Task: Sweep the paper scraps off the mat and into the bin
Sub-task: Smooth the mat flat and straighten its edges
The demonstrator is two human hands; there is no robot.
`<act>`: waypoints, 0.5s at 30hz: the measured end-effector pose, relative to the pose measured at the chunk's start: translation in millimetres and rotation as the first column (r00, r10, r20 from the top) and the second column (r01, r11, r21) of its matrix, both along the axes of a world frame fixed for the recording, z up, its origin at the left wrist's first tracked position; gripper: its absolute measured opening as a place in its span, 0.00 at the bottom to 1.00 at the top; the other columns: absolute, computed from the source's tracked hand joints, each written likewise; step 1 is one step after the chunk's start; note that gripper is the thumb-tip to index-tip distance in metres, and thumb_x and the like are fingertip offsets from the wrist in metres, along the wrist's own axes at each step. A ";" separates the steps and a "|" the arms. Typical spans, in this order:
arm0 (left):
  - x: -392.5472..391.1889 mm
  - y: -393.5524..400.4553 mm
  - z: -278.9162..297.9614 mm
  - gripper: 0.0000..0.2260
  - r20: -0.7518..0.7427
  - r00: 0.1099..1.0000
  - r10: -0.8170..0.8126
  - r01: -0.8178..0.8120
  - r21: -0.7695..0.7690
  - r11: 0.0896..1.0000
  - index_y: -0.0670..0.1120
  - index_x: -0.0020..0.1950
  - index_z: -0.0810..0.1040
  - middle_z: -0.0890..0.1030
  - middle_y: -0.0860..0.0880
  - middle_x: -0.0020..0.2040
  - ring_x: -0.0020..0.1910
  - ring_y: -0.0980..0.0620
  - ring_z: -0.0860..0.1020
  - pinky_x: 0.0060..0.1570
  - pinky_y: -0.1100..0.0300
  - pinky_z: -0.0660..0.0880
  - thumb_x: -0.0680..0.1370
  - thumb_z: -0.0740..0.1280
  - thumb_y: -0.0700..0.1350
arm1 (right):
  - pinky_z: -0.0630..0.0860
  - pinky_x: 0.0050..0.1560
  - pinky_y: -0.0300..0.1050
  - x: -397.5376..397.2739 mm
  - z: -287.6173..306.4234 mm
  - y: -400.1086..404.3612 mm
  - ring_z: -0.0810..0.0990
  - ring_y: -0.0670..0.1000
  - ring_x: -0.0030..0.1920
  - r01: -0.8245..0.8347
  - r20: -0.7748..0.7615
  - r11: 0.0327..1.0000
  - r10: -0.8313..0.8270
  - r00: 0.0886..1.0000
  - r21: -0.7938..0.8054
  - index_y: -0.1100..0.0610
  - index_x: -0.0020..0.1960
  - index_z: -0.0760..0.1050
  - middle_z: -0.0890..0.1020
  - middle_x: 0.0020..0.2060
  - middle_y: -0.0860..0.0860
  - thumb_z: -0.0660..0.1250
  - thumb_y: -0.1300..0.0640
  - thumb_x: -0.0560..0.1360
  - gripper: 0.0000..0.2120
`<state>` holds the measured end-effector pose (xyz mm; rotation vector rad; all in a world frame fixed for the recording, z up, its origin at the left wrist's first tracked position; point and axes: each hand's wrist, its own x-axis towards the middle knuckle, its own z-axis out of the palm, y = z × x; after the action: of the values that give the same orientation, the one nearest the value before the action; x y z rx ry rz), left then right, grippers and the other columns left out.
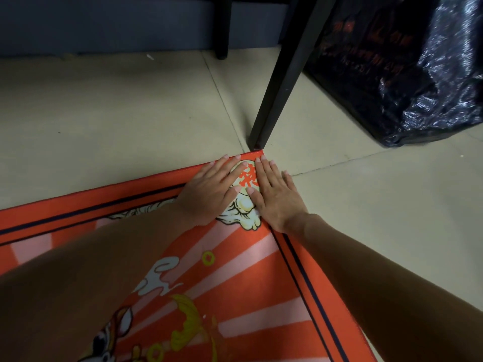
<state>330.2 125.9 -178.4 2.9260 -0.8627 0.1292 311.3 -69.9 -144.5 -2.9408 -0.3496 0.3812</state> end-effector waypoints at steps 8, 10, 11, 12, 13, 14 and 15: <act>3.4 4.4 15.8 0.32 -0.127 0.992 0.004 -0.011 -0.054 0.998 0.47 0.81 0.49 0.51 0.50 0.81 0.80 0.52 0.47 0.77 0.54 0.45 0.79 0.39 0.60 | 0.38 0.77 0.46 -30.3 -8.1 10.8 0.39 0.48 0.79 0.081 0.121 0.996 -0.086 0.989 0.049 0.54 0.81 0.40 0.42 0.80 0.49 0.39 0.43 0.82 0.30; 2.2 8.5 20.1 0.32 -0.127 0.992 0.027 -0.035 -0.066 0.997 0.48 0.81 0.49 0.51 0.51 0.81 0.80 0.51 0.47 0.76 0.54 0.44 0.79 0.38 0.60 | 0.37 0.76 0.45 -31.7 -5.6 12.2 0.38 0.47 0.79 0.081 0.115 0.996 -0.085 0.990 0.038 0.54 0.80 0.39 0.42 0.80 0.49 0.37 0.42 0.80 0.32; 1.0 10.3 21.5 0.32 -0.131 0.990 0.042 -0.051 -0.069 0.996 0.48 0.81 0.49 0.51 0.51 0.81 0.80 0.51 0.48 0.76 0.54 0.45 0.79 0.38 0.60 | 0.36 0.76 0.45 -31.6 -3.5 13.3 0.38 0.47 0.79 0.079 0.111 0.996 -0.084 0.990 0.041 0.54 0.80 0.39 0.42 0.80 0.49 0.36 0.42 0.80 0.32; -0.9 12.3 21.9 0.32 -0.123 0.991 0.056 -0.065 -0.070 0.995 0.48 0.81 0.50 0.52 0.50 0.81 0.80 0.51 0.49 0.76 0.54 0.46 0.79 0.39 0.59 | 0.36 0.76 0.45 -32.2 -2.0 14.4 0.39 0.47 0.79 0.075 0.110 0.997 -0.078 0.991 0.037 0.54 0.80 0.39 0.42 0.80 0.49 0.36 0.42 0.80 0.32; -4.2 13.7 23.0 0.31 -0.116 0.990 0.073 -0.082 -0.071 0.994 0.48 0.81 0.51 0.53 0.50 0.81 0.80 0.50 0.50 0.76 0.53 0.47 0.79 0.40 0.59 | 0.36 0.76 0.45 -33.2 0.7 15.8 0.39 0.48 0.79 0.073 0.105 0.997 -0.076 0.992 0.032 0.54 0.80 0.39 0.42 0.80 0.49 0.37 0.43 0.82 0.30; -7.6 15.2 22.8 0.31 -0.113 0.990 0.080 -0.090 -0.082 0.993 0.48 0.81 0.52 0.55 0.50 0.80 0.79 0.50 0.51 0.76 0.52 0.48 0.80 0.41 0.59 | 0.37 0.77 0.45 -33.2 1.6 16.8 0.39 0.48 0.79 0.070 0.102 0.997 -0.072 0.992 0.027 0.54 0.80 0.39 0.42 0.80 0.49 0.39 0.43 0.83 0.29; -11.8 17.3 25.0 0.30 -0.111 0.990 0.082 -0.091 -0.083 0.992 0.48 0.81 0.53 0.56 0.50 0.80 0.79 0.50 0.52 0.76 0.52 0.49 0.80 0.42 0.58 | 0.37 0.77 0.46 -35.2 3.7 19.2 0.39 0.48 0.79 0.083 0.092 0.996 -0.086 0.992 0.042 0.54 0.80 0.39 0.42 0.80 0.48 0.41 0.44 0.84 0.29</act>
<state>318.4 143.2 -153.4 2.8583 -0.6962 0.0143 276.0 -50.6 -140.8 -2.9311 -0.2397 0.2229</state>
